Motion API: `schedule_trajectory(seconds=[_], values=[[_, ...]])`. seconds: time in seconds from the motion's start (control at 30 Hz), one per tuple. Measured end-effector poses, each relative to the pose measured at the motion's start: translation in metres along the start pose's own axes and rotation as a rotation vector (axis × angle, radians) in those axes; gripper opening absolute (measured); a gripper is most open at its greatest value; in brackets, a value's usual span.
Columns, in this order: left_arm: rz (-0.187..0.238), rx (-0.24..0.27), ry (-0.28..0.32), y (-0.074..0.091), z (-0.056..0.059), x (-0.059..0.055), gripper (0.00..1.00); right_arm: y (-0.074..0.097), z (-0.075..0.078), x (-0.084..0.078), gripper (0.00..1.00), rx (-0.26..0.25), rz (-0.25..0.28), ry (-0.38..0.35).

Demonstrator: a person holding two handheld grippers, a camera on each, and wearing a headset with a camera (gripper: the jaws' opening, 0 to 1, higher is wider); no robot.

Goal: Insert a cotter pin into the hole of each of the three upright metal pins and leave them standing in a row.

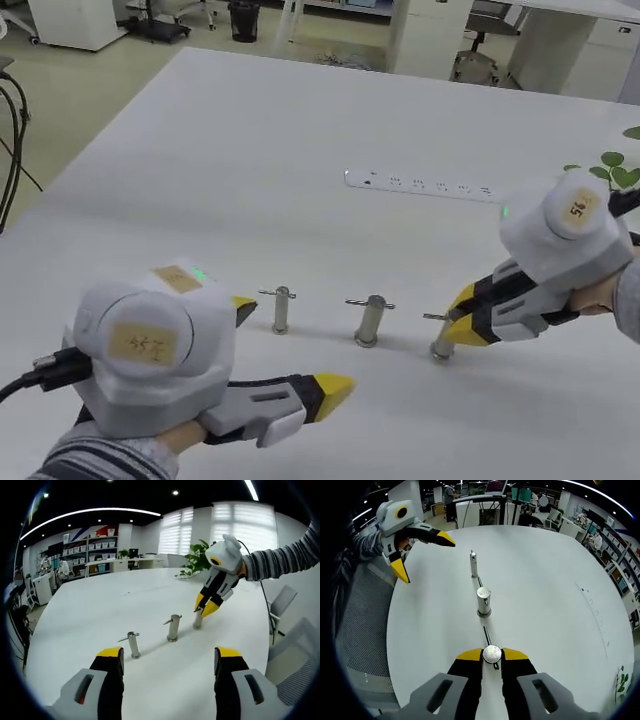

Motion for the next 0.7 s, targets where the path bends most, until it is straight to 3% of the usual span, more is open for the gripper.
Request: schedule_trajectory(seconds=[0.2,0.7], values=[[0.004,0.021,0.013,0.003,-0.008,-0.002,0.73,0.000,0.006,-0.002,0.08,-0.003,-0.010,0.009],[0.001,0.030,0.040,0.002,-0.013,-0.009,0.74,-0.003,0.014,-0.005,0.09,0.015,-0.031,-0.001]])
Point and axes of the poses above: the centre of the closed fingertips' face, and the gripper's own axes: y roughly backward along the fingers, z roughly to its right, x roughly out of its top, the point moved 5 cm from there along y, roughly backward along the fingers, and after that the axes turned 2 degrees about -z, right-handed, at the moved point
